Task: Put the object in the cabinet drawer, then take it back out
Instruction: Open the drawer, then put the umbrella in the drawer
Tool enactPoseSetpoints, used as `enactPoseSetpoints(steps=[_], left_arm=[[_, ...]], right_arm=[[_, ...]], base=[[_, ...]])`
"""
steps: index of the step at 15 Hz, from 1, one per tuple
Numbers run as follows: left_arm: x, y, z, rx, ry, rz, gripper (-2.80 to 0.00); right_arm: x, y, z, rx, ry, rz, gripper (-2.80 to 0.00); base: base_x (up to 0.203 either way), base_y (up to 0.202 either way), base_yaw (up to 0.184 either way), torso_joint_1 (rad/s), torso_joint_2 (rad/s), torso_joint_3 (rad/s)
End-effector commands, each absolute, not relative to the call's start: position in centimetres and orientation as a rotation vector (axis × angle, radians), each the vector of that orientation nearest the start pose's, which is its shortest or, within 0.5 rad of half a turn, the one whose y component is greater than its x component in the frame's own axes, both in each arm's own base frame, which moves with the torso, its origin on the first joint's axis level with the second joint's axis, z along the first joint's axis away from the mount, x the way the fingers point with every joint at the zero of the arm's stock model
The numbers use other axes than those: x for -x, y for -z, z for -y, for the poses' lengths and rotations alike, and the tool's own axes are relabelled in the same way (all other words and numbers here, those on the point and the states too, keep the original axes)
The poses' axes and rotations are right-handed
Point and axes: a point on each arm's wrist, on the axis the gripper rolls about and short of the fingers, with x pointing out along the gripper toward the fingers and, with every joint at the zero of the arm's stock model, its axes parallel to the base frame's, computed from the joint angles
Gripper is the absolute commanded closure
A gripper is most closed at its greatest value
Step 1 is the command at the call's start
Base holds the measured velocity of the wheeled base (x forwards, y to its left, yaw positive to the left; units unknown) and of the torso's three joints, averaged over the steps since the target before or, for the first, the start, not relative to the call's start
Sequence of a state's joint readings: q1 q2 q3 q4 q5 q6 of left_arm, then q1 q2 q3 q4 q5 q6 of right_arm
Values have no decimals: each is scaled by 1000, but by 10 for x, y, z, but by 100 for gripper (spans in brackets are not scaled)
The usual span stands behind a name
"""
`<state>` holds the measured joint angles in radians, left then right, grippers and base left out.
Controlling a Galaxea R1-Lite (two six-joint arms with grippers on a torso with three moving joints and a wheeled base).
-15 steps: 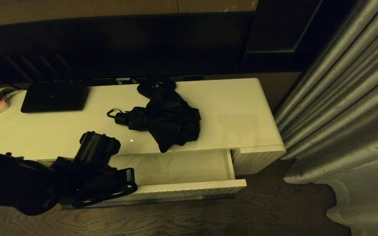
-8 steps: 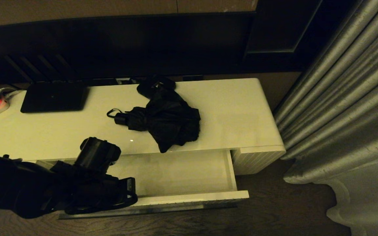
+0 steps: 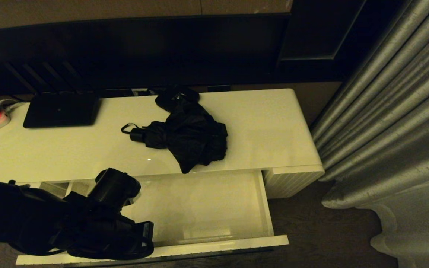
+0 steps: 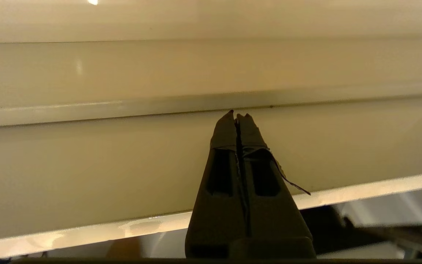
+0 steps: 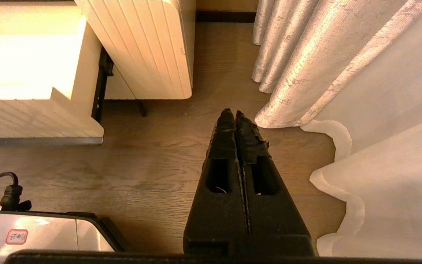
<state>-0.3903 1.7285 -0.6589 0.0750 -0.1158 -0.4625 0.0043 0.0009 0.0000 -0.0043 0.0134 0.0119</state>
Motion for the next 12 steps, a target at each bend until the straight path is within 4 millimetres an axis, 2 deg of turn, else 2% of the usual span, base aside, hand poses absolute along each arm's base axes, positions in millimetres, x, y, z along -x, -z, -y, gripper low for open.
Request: enactPoseSetpoints(steps=[1,3,6,8,12], left_arm=[[-210,-80,94,190,193,-1321,0],[-207,-79,95,171,202,-1341,0],[-212,-86,97,221,198,-1272,0],[-221,-99,98,313,163,-1132,0],[-226,-133,94,351,110,-887,0]], right_arm=[[23,-76,0,-12,-18,3,0],[23,-76,0,-12,-18,3,0],[23,-76,0,-12,-18,3,0],[23,-76,0,-12,-18,3,0],[23,-76,0,-12,-18,3,0]], base=[[0,0,0,0,0,0],[0,0,0,0,0,0],[0,0,0,0,0,0],[0,0,0,0,0,0],[0,0,0,0,0,0]])
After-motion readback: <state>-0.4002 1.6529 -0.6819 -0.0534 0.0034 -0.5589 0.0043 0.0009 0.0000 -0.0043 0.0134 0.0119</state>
